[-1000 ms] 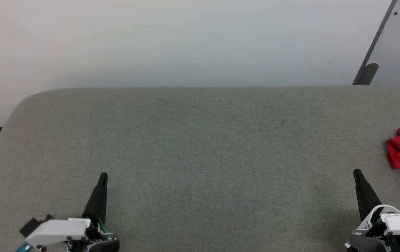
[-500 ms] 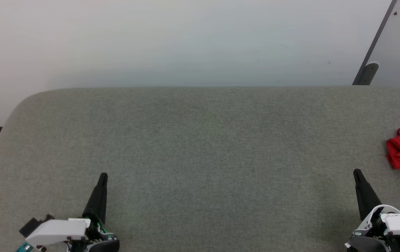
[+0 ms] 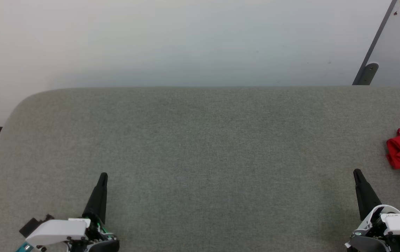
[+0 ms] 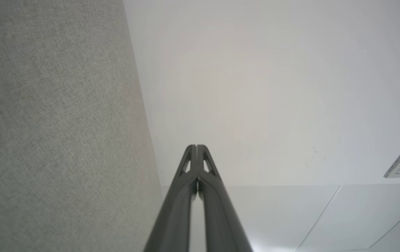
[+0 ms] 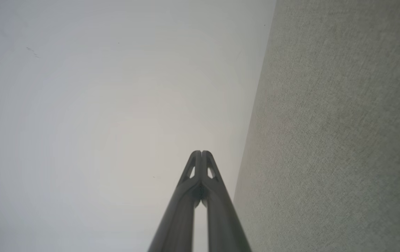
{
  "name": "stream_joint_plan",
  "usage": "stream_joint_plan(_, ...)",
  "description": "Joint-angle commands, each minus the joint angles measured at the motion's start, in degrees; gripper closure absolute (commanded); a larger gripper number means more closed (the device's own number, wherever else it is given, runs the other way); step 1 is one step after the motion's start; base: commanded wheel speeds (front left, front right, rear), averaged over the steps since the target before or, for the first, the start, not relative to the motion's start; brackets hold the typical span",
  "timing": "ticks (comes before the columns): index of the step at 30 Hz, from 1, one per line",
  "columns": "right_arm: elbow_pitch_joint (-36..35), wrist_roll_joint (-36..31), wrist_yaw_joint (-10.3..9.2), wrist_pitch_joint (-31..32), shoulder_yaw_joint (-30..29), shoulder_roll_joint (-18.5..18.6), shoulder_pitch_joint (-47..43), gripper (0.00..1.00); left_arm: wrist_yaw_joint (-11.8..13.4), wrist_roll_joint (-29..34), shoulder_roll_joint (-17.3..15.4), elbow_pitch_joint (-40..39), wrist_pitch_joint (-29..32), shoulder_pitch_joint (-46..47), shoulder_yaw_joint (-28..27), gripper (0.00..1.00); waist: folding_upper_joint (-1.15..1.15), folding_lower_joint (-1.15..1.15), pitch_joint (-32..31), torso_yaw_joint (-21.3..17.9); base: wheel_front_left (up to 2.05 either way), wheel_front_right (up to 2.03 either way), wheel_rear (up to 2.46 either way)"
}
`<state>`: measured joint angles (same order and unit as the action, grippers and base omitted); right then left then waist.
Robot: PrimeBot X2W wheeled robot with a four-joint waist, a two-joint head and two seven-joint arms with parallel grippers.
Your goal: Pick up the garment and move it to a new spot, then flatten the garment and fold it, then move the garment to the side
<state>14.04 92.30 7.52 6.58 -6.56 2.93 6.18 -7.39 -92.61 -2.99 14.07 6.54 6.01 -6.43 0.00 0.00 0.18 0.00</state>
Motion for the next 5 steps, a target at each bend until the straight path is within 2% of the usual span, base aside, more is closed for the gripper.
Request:
stream_joint_plan(1,0.0,0.2,-0.06,0.1,0.0,-0.2,0.1,1.0,-0.2,0.3,0.1,0.1,0.1,0.6,-0.2,1.0,0.0,0.0,0.0,0.0,0.0,0.0,0.0)
stream_joint_plan(5,0.0,0.2,-0.06,0.1,0.0,-0.2,0.1,1.0,-0.2,0.3,0.1,0.1,0.1,0.6,-0.2,1.0,0.0,0.0,0.0,0.0,0.0,0.0,0.0)
